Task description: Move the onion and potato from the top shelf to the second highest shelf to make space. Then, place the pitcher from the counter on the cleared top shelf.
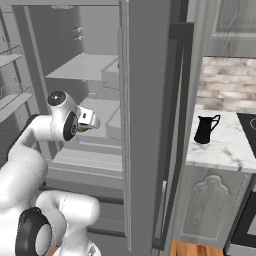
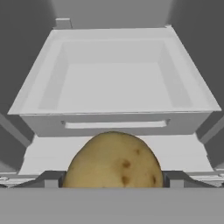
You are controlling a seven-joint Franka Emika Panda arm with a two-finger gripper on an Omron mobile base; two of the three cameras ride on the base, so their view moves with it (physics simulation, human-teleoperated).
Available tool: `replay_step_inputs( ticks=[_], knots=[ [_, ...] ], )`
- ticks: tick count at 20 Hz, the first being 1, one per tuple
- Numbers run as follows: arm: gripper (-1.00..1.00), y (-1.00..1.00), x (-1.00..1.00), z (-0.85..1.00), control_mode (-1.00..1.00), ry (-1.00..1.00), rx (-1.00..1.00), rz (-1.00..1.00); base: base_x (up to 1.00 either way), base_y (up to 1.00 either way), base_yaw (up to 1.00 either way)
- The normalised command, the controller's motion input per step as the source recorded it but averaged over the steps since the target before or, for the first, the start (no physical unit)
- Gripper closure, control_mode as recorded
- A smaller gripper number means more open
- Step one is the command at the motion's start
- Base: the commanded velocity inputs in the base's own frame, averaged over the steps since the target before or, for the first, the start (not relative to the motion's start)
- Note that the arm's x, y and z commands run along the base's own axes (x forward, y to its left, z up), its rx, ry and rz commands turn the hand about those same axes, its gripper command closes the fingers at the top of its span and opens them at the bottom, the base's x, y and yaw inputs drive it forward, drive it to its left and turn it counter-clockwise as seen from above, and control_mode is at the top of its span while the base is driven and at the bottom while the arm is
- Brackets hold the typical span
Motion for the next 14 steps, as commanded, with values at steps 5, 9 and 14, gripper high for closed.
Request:
replay_step_inputs(
  ticks=[5, 9, 14],
  knots=[
    [1.00, 0.00, 0.56, -0.42, -1.00, 0.00, 0.00, 0.00, 0.00, 0.00, 0.00],
    [1.00, 0.00, 0.54, -0.27, -1.00, 0.00, 0.00, 0.00, 0.00, 0.00, 0.00],
    [1.00, 0.00, 0.64, -0.17, -1.00, 0.00, 0.00, 0.00, 0.00, 0.00, 0.00]
  ],
)
